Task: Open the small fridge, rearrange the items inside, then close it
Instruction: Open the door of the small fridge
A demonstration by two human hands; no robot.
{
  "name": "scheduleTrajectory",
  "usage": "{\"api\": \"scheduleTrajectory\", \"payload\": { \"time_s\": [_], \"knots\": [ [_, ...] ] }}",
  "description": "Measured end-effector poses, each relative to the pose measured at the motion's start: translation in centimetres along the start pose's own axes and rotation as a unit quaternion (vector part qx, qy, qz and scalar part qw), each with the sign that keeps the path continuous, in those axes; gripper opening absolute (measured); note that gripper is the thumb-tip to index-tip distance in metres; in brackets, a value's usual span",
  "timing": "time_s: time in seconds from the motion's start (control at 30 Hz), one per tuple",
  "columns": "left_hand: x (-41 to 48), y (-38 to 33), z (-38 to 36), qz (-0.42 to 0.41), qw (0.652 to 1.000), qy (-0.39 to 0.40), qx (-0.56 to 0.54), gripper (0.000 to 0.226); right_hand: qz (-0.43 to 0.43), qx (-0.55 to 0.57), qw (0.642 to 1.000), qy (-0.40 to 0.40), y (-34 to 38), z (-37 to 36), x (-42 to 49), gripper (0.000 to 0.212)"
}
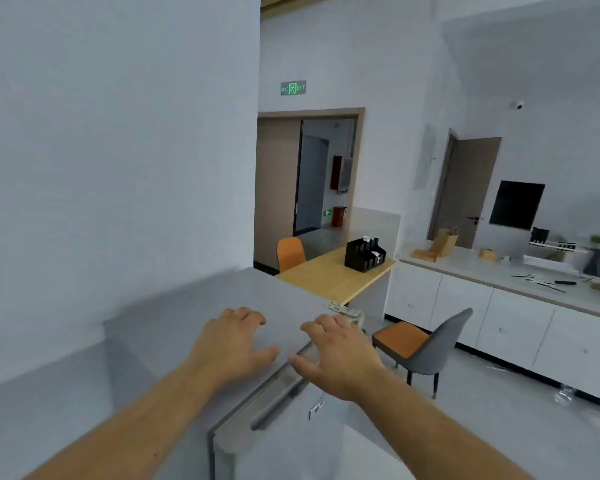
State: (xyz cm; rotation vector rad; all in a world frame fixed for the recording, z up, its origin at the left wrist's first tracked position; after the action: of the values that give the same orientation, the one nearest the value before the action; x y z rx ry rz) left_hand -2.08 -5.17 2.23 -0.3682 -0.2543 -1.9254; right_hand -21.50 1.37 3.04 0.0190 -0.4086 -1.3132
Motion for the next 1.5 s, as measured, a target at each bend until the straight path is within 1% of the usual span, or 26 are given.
{"api": "scheduleTrajectory", "payload": {
  "time_s": [0.13,0.2,0.33,0.5,0.6,0.7,0.77,0.83,0.93,0.97,1.03,1.1,1.2,1.33,1.5],
  "knots": [
    [-0.7,0.8,-2.5,0.007,0.999,0.033,-0.008,0.080,0.015,0.002,0.999,0.037,0.8,-3.5,-0.4,0.076],
    [-0.9,0.7,-3.4,0.004,0.999,0.044,-0.020,0.080,0.018,0.009,0.999,0.039,0.9,-4.9,-0.5,0.072],
    [-1.0,0.6,-4.1,0.005,0.998,0.055,-0.041,0.077,0.018,0.028,0.999,0.022,0.4,-6.3,-0.7,0.069],
    [-1.0,0.7,-4.9,0.011,0.998,0.051,-0.044,0.074,0.003,0.066,0.998,-0.007,-0.6,-8.9,-1.2,0.077],
    [-0.9,0.7,-4.8,0.015,0.998,0.049,-0.044,0.072,0.001,0.089,0.996,-0.028,-0.8,-9.2,-1.3,0.080],
    [-1.0,0.6,-4.8,0.015,0.997,0.056,-0.048,0.070,-0.006,0.100,0.994,-0.040,-0.6,-9.2,-1.9,0.077],
    [-1.0,0.6,-4.6,0.017,0.997,0.051,-0.053,0.069,-0.016,0.115,0.992,-0.050,-0.4,-9.2,-2.3,0.070],
    [-1.0,0.6,-4.5,0.016,0.997,0.048,-0.052,0.070,-0.011,0.121,0.989,-0.081,0.1,-8.8,-2.8,0.055],
    [-0.9,0.6,-4.6,0.016,0.997,0.046,-0.053,0.068,0.065,0.107,0.977,-0.171,1.6,-7.3,-3.6,0.020],
    [-0.9,0.6,-4.6,0.015,0.997,0.046,-0.052,0.067,0.087,0.104,0.973,-0.186,2.2,-6.9,-3.7,0.017],
    [-0.9,0.6,-4.7,0.013,0.998,0.045,-0.047,0.066,0.117,0.093,0.972,-0.180,2.9,-6.4,-3.8,0.023],
    [-0.9,0.5,-4.7,0.014,0.998,0.043,-0.047,0.065,0.140,0.084,0.974,-0.155,3.1,-6.4,-4.0,0.030],
    [-0.9,0.6,-4.7,0.016,0.998,0.042,-0.050,0.064,0.136,0.094,0.980,-0.107,3.0,-6.6,-4.5,0.035],
    [-1.1,0.6,-4.7,0.017,0.997,0.042,-0.055,0.061,0.116,0.104,0.985,-0.078,3.0,-6.7,-4.8,0.036],
    [-1.2,0.7,-4.7,0.024,0.996,0.046,-0.070,0.058,0.117,0.121,0.982,-0.083,3.1,-6.2,-4.7,0.031]
  ]
}}
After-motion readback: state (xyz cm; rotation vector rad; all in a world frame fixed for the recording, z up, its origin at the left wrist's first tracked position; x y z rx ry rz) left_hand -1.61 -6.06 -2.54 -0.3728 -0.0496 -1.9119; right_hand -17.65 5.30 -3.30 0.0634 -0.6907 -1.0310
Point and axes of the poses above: each hand's wrist, its own x-axis towards the middle knuckle, its own z-axis out of the back of the hand, y = z × x, the point moved 6 cm from there along x, towards the middle knuckle, and after that the axes turned 10 degrees about x, right-handed, at the moved point
